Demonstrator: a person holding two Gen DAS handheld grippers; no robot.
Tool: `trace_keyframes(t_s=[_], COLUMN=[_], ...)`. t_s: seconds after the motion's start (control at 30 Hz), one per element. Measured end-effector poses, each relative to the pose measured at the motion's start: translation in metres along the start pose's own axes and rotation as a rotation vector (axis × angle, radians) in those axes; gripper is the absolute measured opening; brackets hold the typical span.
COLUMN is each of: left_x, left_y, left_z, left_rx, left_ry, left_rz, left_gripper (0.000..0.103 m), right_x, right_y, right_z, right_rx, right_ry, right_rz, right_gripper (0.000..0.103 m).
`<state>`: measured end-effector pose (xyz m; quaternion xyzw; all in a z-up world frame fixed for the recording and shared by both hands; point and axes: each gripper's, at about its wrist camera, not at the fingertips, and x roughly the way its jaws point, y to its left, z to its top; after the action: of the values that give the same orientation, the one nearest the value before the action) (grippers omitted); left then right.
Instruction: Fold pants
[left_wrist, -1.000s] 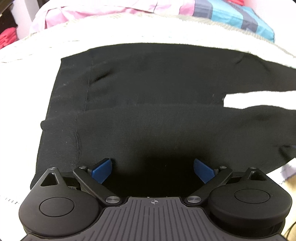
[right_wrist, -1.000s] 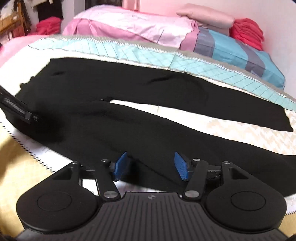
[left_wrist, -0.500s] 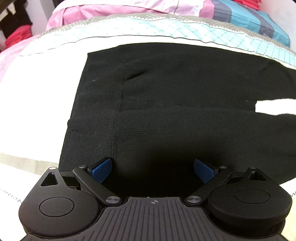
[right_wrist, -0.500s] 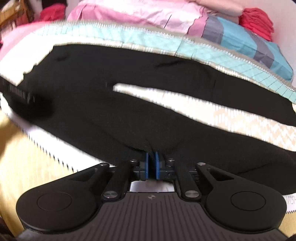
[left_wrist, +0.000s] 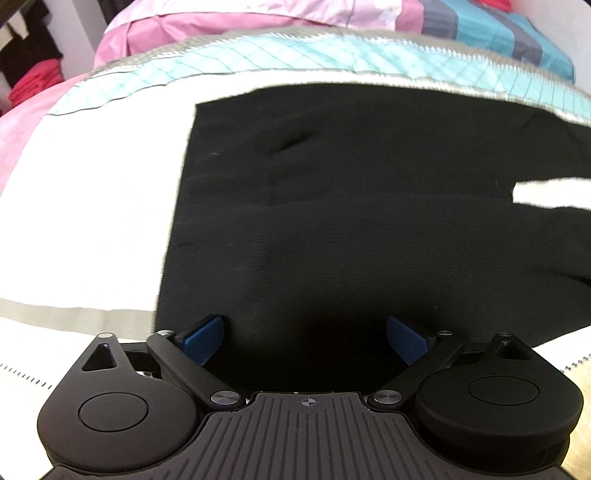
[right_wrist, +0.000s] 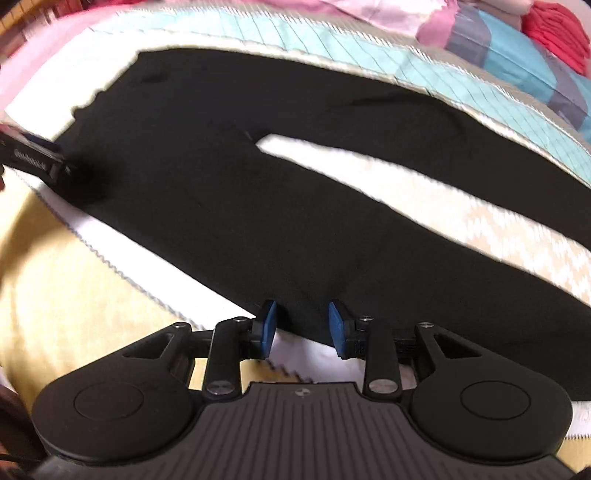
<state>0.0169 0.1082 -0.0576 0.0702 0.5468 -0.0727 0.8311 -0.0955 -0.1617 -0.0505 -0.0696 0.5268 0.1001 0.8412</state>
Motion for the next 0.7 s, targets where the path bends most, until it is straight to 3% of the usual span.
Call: trace_keyframes(t_s=[0.13, 0.27, 0.37, 0.4, 0.43, 0.5, 0.6, 0.7], left_x=[-0.013, 0.004, 0.03, 0.031, 0.027, 0.019, 0.009, 0.003], left_y=[0.009, 0.009, 0.005, 0.003, 0.0, 0.003, 0.033, 0.051], left_z=[0.011, 0.027, 0.025, 0.023, 0.019, 0.008, -0.007, -0.013], left_rx=[-0.059, -0.098, -0.081, -0.049, -0.019, 0.007, -0.07, -0.175], left_ry=[-0.062, -0.059, 0.027, 0.01, 0.003, -0.003, 0.012, 0.025], left_rz=[-0.007, 0.002, 0.062, 0.087, 0.112, 0.159, 0.117, 0.078], left_gripper=[0.103, 0.103, 0.103, 0.103, 0.103, 0.103, 0.103, 0.103], right_x=[0.001, 0.027, 0.051, 0.058, 0.052, 0.043, 0.03, 0.02], right_y=[0.028, 0.065, 0.081, 0.084, 0.09, 0.097, 0.087, 0.082], right_z=[0.025, 0.053, 0.057, 0.053, 0.047, 0.035, 0.032, 0.052], right_rx=[-0.053, -0.102, -0.087, -0.09, -0.146, -0.268, -0.264, -0.209], right_ry=[-0.091, -0.121, -0.052, 0.0, -0.013, 0.05, 0.058, -0.058], right_rz=[0.071, 0.116, 0.174, 0.197, 0.195, 0.248, 0.281, 0.305], right_gripper=[0.044, 0.044, 0.044, 0.05, 0.051, 0.055, 0.054, 0.054])
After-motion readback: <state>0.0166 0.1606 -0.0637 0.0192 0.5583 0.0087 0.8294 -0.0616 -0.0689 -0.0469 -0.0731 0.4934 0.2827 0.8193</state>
